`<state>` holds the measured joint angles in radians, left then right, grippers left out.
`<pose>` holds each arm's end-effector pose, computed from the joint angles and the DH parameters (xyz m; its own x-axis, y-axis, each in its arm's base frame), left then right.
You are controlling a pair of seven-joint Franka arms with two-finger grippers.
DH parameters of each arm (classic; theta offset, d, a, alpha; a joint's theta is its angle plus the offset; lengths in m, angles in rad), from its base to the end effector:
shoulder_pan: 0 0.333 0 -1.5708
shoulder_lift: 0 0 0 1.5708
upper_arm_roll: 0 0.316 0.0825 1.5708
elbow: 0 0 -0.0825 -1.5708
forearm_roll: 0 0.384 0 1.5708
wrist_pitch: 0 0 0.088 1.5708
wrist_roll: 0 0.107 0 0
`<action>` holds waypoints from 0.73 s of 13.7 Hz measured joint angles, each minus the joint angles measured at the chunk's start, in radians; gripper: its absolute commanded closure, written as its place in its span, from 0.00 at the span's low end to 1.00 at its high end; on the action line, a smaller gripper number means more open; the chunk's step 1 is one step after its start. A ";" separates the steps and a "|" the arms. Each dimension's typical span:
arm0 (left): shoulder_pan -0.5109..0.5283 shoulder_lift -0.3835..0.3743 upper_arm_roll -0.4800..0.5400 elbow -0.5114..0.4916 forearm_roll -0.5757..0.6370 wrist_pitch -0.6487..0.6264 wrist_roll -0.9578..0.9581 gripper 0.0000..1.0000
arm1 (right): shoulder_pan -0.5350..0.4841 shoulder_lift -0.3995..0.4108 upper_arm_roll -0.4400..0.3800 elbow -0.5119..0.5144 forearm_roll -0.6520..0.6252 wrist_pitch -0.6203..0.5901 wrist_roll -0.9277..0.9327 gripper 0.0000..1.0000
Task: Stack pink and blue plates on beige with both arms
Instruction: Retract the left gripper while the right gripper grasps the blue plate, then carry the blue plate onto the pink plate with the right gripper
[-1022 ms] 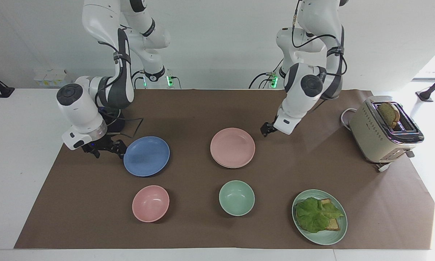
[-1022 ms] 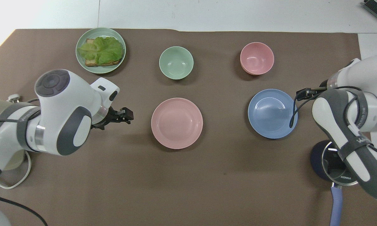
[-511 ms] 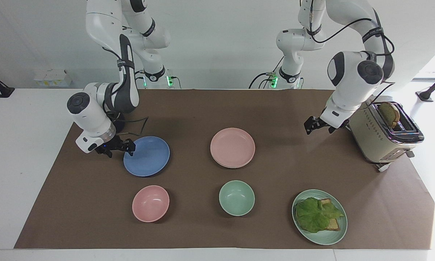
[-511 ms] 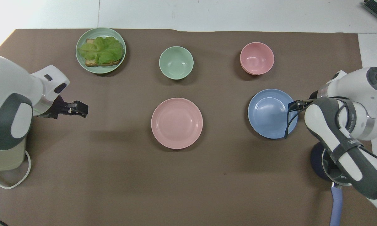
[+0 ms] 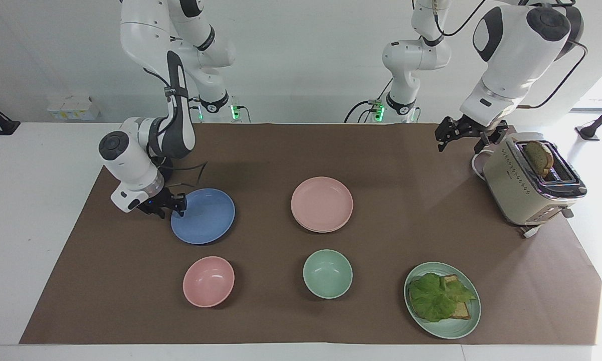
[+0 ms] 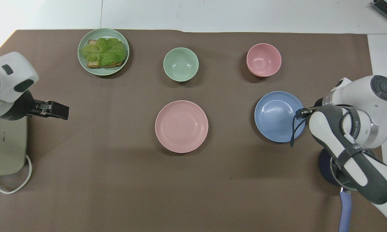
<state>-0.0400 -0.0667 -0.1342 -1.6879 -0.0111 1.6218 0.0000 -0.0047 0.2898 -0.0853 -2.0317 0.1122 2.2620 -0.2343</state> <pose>0.5284 -0.0965 0.6096 0.9850 -0.1725 0.0000 -0.1725 -0.9850 0.0022 0.5860 -0.0487 0.2992 0.9962 0.0745 -0.0446 0.0713 -0.9950 -0.0700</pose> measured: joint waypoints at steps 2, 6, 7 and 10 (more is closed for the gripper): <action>0.002 -0.005 0.011 0.000 0.000 -0.002 0.000 0.00 | -0.001 0.000 0.000 0.000 0.020 0.000 0.000 1.00; 0.038 -0.005 0.047 0.000 0.000 -0.003 0.000 0.00 | -0.002 -0.005 -0.002 0.014 0.111 -0.014 -0.032 1.00; 0.053 -0.005 0.049 0.000 0.000 -0.003 0.000 0.00 | -0.001 -0.007 -0.002 0.019 0.112 -0.021 -0.032 1.00; 0.081 -0.005 0.050 0.000 0.000 -0.003 0.000 0.00 | 0.007 -0.043 0.006 0.042 0.114 -0.067 -0.031 1.00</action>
<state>0.0407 -0.0713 -0.0842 -1.6880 -0.0110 1.6185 0.0004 0.0023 0.2468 -0.0794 -1.9901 0.2259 2.1955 -0.2656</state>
